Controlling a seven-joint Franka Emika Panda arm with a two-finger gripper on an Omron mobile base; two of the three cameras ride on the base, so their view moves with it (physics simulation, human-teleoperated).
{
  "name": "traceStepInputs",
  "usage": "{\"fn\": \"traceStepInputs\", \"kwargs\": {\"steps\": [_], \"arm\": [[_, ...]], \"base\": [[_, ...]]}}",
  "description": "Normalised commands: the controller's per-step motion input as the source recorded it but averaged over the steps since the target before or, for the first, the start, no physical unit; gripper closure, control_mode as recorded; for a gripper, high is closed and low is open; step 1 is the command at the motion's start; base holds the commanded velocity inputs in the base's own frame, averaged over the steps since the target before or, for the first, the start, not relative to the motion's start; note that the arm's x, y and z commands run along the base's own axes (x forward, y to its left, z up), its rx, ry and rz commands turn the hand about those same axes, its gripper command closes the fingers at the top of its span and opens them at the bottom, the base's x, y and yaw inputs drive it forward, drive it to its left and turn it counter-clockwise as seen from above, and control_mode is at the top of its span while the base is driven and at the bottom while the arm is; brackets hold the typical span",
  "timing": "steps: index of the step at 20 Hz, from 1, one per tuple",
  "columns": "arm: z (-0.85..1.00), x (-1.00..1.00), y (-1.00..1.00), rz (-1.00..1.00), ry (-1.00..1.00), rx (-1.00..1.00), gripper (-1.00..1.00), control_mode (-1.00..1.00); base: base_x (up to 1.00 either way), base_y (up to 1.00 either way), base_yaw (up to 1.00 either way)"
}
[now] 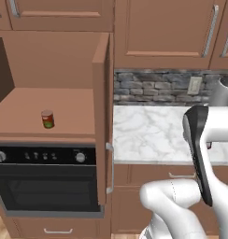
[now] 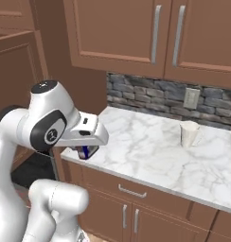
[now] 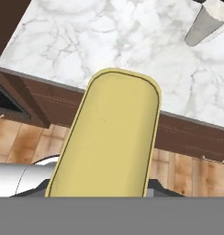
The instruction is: Restock the canned food cabinet by taking the new fresh canned food from the counter and placing it in the cabinet. Then, take the old canned food from the cabinet and place it on the counter.
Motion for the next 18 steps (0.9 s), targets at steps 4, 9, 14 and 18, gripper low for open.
{"fn": "traceStepInputs", "kwargs": {"steps": [4,9,14,18], "arm": [[0.0,0.0,0.0,0.0,0.0,0.0,1.0,1.0],[0.0,0.0,0.0,0.0,0.0,0.0,1.0,1.0],[0.0,0.0,0.0,0.0,0.0,0.0,1.0,1.0],[0.0,0.0,0.0,0.0,0.0,0.0,1.0,1.0]], "base": [[-0.74,0.01,0.0],[-0.8,0.24,0.0],[-0.67,0.66,-0.03],[-0.29,1.0,-0.03]]}}
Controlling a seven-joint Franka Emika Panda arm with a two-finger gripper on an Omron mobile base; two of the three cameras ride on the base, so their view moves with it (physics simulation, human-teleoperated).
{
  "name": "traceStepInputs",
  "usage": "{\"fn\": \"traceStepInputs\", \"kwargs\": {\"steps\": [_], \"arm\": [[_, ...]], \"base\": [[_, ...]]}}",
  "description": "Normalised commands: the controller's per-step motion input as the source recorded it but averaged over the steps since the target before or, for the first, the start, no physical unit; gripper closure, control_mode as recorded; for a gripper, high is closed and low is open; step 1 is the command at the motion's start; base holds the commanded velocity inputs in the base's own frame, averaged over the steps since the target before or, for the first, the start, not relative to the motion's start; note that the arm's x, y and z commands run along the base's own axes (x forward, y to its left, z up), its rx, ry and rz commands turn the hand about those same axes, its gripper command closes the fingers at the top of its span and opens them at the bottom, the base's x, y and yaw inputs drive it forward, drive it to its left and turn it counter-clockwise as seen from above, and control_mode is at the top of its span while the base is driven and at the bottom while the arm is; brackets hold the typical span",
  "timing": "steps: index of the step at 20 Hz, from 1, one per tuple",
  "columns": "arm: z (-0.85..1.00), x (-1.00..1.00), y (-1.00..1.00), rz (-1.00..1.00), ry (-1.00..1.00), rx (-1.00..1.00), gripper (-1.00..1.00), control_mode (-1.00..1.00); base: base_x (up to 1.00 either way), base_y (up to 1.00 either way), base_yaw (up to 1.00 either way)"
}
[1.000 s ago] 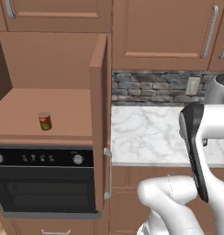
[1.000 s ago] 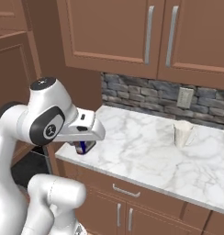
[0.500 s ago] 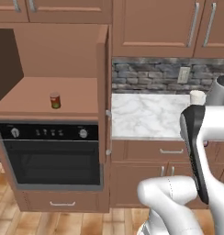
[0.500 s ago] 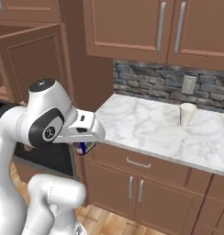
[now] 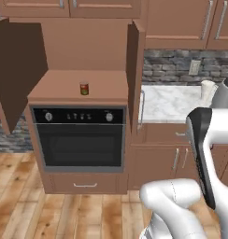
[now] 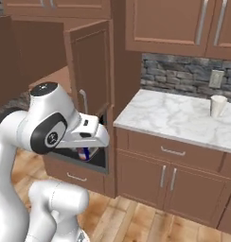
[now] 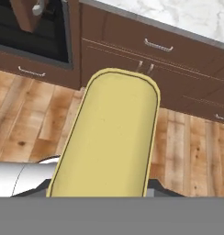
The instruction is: Restock the canned food cabinet by taking the new fresh canned food from the counter and placing it in the cabinet. Then, take the old canned food from the cabinet and place it on the counter.
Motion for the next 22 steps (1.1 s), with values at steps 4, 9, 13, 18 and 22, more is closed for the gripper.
{"fn": "traceStepInputs", "kwargs": {"steps": [4,9,13,18,22], "arm": [[0.0,0.0,0.0,0.0,0.0,0.0,1.0,1.0],[0.0,0.0,0.0,0.0,0.0,0.0,1.0,1.0],[0.0,0.0,0.0,0.0,0.0,0.0,1.0,1.0],[0.0,0.0,0.0,0.0,0.0,0.0,1.0,1.0],[0.0,0.0,0.0,0.0,0.0,0.0,1.0,1.0]], "base": [[0.0,1.0,-0.03],[0.05,1.0,-0.05],[0.33,0.97,-0.01],[0.71,0.49,-0.03],[0.8,0.21,-0.03]]}}
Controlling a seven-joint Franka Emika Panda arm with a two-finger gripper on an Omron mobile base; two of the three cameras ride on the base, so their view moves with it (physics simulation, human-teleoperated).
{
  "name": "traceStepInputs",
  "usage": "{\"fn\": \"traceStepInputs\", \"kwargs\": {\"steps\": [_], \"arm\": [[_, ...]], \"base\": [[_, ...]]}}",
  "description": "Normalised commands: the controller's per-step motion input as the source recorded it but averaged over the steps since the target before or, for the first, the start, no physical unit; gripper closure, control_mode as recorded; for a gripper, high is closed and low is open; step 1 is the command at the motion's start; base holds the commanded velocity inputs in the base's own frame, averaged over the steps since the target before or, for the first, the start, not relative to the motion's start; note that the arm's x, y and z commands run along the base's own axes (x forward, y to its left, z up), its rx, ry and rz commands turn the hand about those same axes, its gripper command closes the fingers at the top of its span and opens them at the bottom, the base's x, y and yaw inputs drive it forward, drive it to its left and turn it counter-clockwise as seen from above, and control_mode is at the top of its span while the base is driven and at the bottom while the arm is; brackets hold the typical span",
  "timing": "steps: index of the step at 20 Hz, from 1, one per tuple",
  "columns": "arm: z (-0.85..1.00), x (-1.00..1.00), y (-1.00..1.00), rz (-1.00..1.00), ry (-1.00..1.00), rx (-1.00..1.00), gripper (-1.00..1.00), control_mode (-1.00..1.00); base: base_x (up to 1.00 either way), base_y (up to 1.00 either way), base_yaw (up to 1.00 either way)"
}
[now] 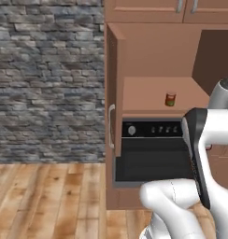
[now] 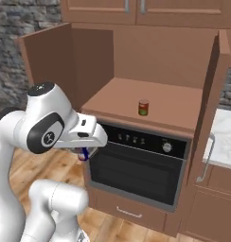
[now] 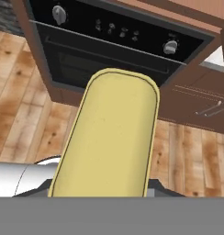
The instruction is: Restock the canned food cabinet by taking the new fresh canned food from the counter and placing it in the cabinet. Then, take the old canned food from the cabinet and place it on the counter.
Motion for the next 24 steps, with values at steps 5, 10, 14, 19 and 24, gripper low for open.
{"fn": "traceStepInputs", "kwargs": {"steps": [5,10,14,19,24], "arm": [[0.0,0.0,0.0,0.0,0.0,0.0,1.0,1.0],[0.0,0.0,0.0,0.0,0.0,0.0,1.0,1.0],[0.0,0.0,0.0,0.0,0.0,0.0,1.0,1.0],[0.0,0.0,0.0,0.0,0.0,0.0,1.0,1.0],[0.0,0.0,0.0,0.0,0.0,0.0,1.0,1.0]], "base": [[0.76,0.03,-0.03],[0.38,0.0,-0.02],[0.06,0.0,-0.06],[0.31,0.0,-0.05],[0.57,0.12,-0.01]]}}
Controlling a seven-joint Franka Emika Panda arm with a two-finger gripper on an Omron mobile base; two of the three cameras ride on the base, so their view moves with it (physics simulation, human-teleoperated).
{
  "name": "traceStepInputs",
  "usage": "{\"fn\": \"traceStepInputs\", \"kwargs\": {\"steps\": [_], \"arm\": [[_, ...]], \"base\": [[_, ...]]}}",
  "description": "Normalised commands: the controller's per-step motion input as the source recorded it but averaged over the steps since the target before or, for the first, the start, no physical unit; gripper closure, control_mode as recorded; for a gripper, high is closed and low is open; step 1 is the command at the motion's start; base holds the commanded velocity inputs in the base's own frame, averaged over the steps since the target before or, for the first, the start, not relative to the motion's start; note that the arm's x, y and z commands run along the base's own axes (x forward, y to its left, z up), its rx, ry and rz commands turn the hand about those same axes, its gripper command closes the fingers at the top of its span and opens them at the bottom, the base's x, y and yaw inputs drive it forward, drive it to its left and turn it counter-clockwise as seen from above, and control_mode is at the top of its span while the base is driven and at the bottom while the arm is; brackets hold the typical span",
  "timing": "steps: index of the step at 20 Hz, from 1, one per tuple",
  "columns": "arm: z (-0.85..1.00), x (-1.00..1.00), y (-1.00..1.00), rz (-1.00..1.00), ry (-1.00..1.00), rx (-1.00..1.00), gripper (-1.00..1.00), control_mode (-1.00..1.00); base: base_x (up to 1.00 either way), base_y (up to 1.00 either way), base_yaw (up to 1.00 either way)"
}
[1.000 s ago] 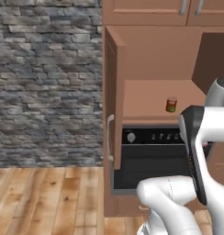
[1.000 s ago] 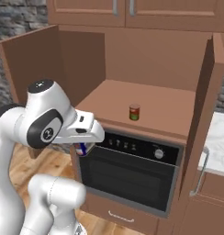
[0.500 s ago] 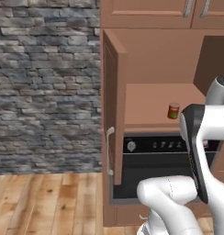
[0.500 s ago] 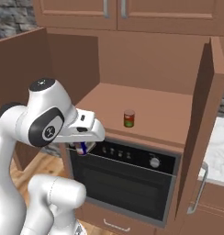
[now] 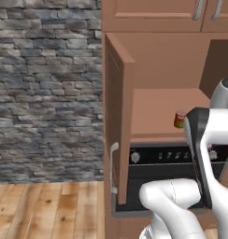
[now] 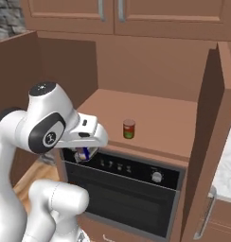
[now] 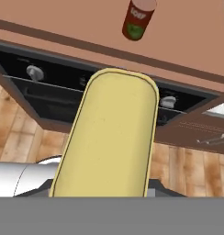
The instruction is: Restock the canned food cabinet by taking the new fresh canned food from the counter and placing it in the cabinet. Then, take the old canned food from the cabinet and place it on the counter.
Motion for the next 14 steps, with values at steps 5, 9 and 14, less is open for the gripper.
{"fn": "traceStepInputs", "kwargs": {"steps": [5,9,14], "arm": [[0.0,0.0,0.0,0.0,0.0,0.0,1.0,1.0],[0.0,0.0,0.0,0.0,0.0,0.0,1.0,1.0],[0.08,0.41,0.52,0.0,-0.13,0.09,1.0,-1.0]], "base": [[0.73,0.27,0.0],[0.44,0.37,0.0],[0.0,0.0,0.0]]}}
